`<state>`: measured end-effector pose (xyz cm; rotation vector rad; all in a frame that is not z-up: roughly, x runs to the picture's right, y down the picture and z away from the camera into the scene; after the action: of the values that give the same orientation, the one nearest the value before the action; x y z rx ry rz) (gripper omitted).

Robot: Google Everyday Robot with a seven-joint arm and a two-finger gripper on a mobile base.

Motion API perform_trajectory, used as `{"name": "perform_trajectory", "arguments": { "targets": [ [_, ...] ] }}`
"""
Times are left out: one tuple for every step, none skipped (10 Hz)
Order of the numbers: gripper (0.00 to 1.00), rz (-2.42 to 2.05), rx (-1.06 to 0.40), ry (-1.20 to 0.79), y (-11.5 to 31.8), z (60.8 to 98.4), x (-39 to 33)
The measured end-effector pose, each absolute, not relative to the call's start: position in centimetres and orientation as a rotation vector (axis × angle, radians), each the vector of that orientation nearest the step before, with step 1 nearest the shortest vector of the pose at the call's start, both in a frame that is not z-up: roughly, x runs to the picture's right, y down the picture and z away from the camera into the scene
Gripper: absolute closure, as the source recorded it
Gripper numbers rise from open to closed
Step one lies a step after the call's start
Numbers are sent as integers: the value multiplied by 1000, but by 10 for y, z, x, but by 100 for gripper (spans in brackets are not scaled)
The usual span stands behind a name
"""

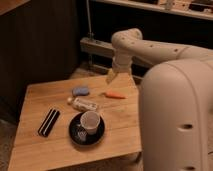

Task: Move the arm in a circular motion

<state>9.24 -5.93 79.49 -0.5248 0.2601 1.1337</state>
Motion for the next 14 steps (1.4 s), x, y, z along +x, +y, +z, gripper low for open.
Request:
{"name": "perform_trajectory", "arguments": {
  "targets": [
    [20, 1162, -517, 288, -49, 787, 116],
    [20, 1193, -511, 320, -33, 777, 140],
    [20, 1221, -509, 346, -19, 766, 159],
    [20, 1243, -507, 365, -6, 756, 173],
    [20, 1272, -507, 392, 19, 739, 190],
    [20, 1292, -509, 407, 37, 725, 199],
    [20, 1307, -514, 426, 62, 707, 206],
    [20, 1308, -534, 435, 87, 690, 203],
    [20, 1300, -565, 437, 110, 674, 196],
    [20, 1284, -586, 434, 121, 665, 190],
    [20, 1254, -611, 420, 129, 658, 177],
    [20, 1207, -649, 395, 137, 652, 156],
    [20, 1178, -673, 378, 140, 651, 141],
    [20, 1134, -706, 349, 142, 651, 116]
  ]
}}
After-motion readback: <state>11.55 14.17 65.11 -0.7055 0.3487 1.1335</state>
